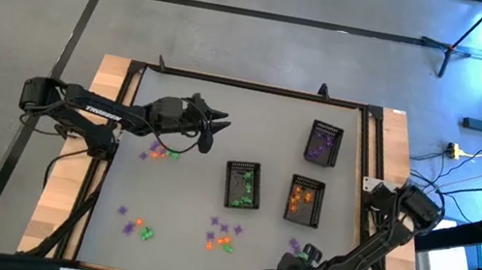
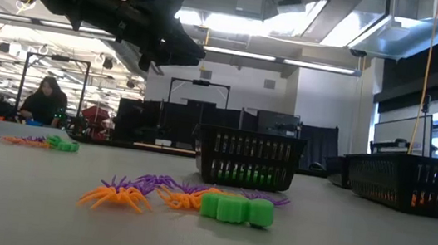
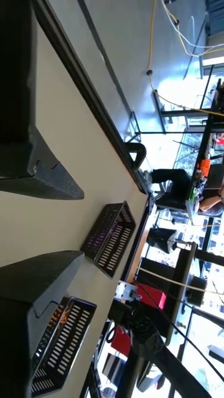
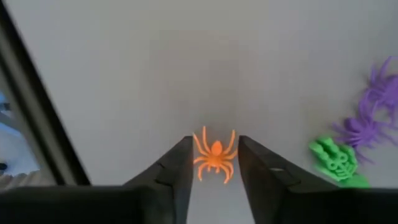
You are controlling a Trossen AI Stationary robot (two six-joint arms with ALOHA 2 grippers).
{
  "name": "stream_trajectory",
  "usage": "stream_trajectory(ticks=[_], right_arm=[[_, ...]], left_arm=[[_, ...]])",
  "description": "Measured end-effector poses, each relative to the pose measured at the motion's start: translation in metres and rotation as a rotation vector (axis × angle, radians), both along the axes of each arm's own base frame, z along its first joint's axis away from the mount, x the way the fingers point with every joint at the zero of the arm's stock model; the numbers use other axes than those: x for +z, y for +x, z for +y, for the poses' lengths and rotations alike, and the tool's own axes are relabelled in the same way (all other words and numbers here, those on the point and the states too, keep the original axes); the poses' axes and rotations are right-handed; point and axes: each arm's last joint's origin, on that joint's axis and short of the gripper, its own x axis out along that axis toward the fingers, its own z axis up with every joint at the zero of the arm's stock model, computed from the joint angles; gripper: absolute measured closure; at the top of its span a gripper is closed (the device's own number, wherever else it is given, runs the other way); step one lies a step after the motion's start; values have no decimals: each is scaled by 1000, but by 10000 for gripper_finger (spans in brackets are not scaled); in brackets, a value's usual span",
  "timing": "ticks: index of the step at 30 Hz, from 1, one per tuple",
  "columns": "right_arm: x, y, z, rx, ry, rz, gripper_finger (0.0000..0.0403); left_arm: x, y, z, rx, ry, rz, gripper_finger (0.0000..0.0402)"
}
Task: Sort Halloween decoration
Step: Put the orange spider toy into the bottom right bin
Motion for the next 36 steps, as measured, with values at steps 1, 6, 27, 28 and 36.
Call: stream_trajectory(ticks=[1,6,27,28,36], right_arm=[[-3,0,0,1,-4,12,263],[-11,0,2,7,-5,65,248],[5,4,4,-1,-103,73,394],[8,5,5,-1,-105,68,398],[36,8,3,-11,-252,13,401]], left_arm=[[0,0,0,0,0,0,266],[0,0,0,0,0,0,266],[0,0,0,0,0,0,266],[0,0,0,0,0,0,266],[0,0,0,0,0,0,266]])
